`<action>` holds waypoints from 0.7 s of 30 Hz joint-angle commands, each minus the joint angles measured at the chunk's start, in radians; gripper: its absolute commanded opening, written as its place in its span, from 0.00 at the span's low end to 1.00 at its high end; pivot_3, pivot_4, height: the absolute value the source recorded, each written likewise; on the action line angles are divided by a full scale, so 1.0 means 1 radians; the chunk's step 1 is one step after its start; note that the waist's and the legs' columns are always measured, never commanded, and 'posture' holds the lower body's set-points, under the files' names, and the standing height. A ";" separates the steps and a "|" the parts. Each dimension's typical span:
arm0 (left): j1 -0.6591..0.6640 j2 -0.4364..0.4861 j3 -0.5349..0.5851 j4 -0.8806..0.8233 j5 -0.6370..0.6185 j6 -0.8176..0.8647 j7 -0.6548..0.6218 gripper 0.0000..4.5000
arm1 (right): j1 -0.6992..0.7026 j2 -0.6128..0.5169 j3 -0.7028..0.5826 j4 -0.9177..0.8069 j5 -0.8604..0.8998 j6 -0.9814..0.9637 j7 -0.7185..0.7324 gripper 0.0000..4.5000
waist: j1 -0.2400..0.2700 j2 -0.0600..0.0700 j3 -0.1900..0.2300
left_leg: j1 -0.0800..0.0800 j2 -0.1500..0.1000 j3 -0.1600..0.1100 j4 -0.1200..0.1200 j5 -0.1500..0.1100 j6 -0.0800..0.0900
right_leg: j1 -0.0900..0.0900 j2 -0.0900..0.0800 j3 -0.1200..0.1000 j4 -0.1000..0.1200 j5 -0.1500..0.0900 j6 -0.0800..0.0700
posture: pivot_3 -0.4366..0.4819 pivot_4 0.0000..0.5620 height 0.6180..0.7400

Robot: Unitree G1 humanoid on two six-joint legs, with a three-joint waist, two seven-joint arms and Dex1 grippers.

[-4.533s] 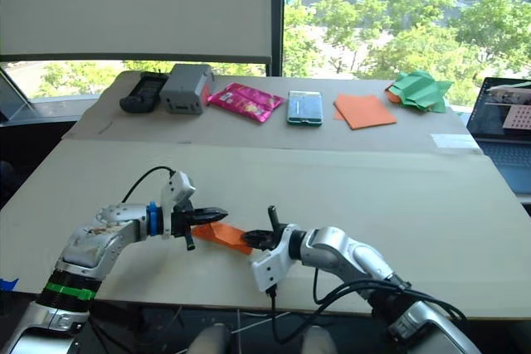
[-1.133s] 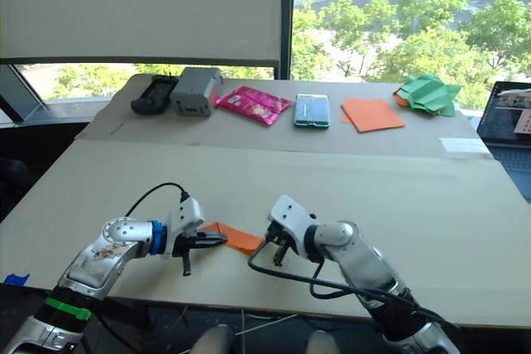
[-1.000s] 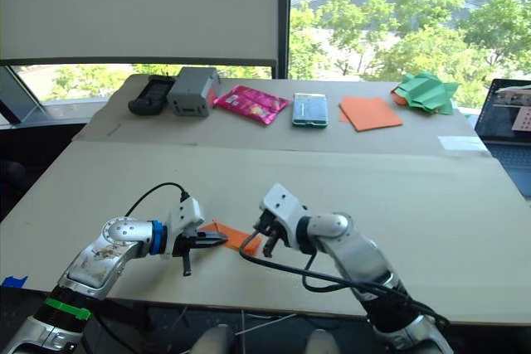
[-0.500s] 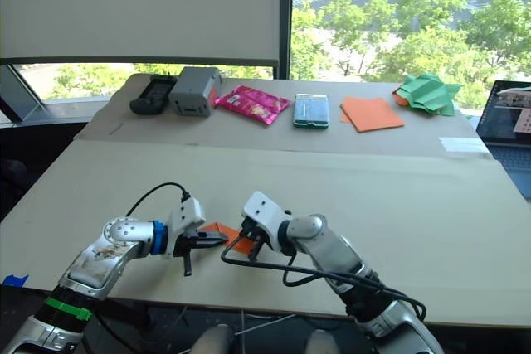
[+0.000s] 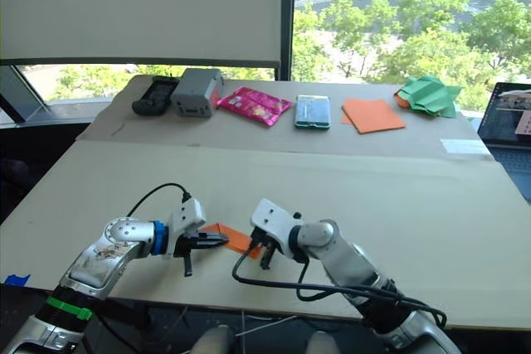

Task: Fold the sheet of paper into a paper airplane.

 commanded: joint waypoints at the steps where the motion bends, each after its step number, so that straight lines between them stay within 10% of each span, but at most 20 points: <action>1: 0.014 0.012 -0.020 0.043 0.030 0.012 0.004 0.00 | 0.072 -0.065 0.036 0.028 -0.020 0.044 0.019 0.01 | 0.000 0.000 0.000 | 0.000 0.000 0.000 0.000 0.000 0.000 | 0.000 0.000 0.000 0.000 0.000 0.000 | 0.48 0.27 0.69; 21: 0.011 0.014 -0.018 0.051 0.032 0.000 0.002 0.00 | -0.049 0.080 -0.177 -0.194 0.174 0.125 -0.001 0.01 | -0.001 0.001 0.005 | -0.002 0.000 -0.001 0.000 0.000 0.000 | -0.001 0.000 -0.001 -0.005 0.000 0.000 | 0.48 0.27 0.69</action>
